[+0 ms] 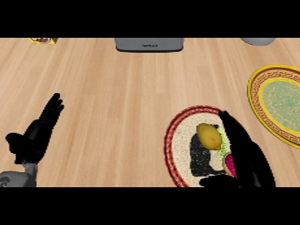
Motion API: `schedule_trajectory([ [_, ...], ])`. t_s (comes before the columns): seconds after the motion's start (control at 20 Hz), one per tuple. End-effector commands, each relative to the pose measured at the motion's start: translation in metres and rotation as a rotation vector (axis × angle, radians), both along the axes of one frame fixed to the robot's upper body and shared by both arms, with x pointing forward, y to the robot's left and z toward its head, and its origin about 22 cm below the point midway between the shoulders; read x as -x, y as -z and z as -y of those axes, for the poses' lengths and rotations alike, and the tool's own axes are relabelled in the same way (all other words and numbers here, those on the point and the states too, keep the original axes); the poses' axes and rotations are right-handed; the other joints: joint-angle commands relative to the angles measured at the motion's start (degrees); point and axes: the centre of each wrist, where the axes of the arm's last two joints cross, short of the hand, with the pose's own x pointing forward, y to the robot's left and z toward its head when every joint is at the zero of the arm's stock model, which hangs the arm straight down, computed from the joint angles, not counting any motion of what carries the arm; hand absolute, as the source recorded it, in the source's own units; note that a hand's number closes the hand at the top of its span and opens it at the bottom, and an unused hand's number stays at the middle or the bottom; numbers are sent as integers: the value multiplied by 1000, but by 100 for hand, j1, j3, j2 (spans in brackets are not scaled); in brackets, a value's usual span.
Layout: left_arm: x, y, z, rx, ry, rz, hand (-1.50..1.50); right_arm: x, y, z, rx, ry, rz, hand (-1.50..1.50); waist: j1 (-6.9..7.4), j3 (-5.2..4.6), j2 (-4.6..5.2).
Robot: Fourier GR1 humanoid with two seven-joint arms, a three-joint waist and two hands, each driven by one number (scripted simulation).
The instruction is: Pick the lemon from the placemat and place it in the plate
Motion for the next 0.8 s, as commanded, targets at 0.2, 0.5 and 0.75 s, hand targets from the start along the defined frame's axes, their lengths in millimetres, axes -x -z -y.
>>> schedule_trajectory([
  [0.2,1,-20,8,2,-1,8,0,-14,2,-19,112,45,-142,-150,22,8,1],
  [0.5,1,-23,-7,2,12,-2,0,-30,17,-17,148,23,-212,-150,25,9,2],
  [0.75,-9,3,3,16,-3,-17,0,-43,26,6,147,31,-224,-150,4,8,5],
])
